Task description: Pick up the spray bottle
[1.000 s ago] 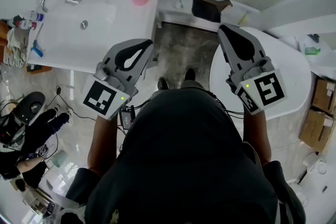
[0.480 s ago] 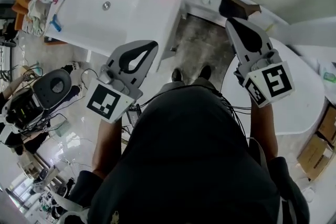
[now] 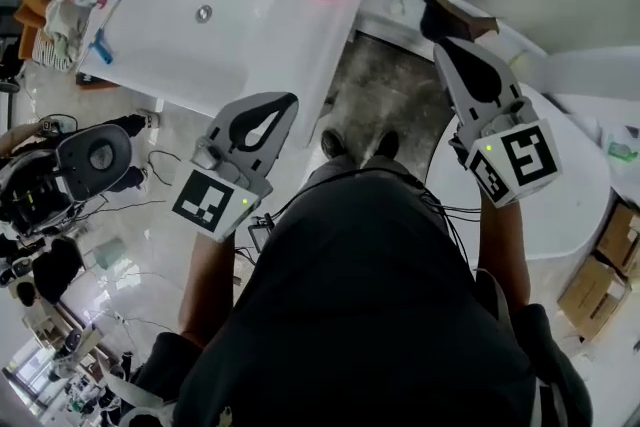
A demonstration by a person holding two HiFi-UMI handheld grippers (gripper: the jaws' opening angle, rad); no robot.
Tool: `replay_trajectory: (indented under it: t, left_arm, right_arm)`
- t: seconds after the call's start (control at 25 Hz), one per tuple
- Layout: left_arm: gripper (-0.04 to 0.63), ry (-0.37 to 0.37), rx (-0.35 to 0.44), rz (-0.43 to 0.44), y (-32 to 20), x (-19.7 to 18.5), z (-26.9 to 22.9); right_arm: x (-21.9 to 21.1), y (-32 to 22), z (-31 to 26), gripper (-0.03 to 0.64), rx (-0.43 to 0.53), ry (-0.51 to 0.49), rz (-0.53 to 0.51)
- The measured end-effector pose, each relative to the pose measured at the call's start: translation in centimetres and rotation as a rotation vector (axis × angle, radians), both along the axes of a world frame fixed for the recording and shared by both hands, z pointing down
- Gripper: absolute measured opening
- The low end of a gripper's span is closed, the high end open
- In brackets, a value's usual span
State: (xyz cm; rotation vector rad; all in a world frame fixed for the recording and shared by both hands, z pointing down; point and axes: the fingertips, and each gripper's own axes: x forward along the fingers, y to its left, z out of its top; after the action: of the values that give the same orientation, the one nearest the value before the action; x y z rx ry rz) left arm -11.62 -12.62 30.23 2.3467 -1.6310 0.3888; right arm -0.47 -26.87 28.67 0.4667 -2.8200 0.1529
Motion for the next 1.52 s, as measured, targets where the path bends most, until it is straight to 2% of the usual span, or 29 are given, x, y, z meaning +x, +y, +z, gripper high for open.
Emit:
replay_trajectory:
  t: [0.12,0.24,0.52,0.92,1.12,1.52]
  left_arm:
    - [0.003,0.004,0.058,0.037,-1.6,-2.9,-0.6]
    - [0.003,0.049,0.123,-0.017,-1.9,-5.5,-0.6]
    - [0.003,0.081,0.157,-0.061,-1.2,-8.9,0.1]
    - [0.003,0.088,0.173,-0.115,0.4,-12.9,1.9]
    - [0.003,0.079,0.155,-0.156,0.2,-14.1,2.5]
    - [0.003,0.090,0.134,-0.282,-1.2,-14.2,2.3]
  right_arm:
    - [-2.4,0.4,-0.5,0.009,0.009,0.013,0.015]
    - [-5.0,1.4,-1.0,0.009,0.046,0.060,-0.042]
    - [-7.9,1.5,-2.5,0.009,0.080,0.107,-0.064]
    - [-11.4,1.7,-2.3,0.009,0.109,0.155,-0.113]
    - [-13.0,0.6,-1.7,0.009,0.104,0.166,-0.161]
    - [-16.9,-2.0,1.2,0.009,0.054,0.164,-0.285]
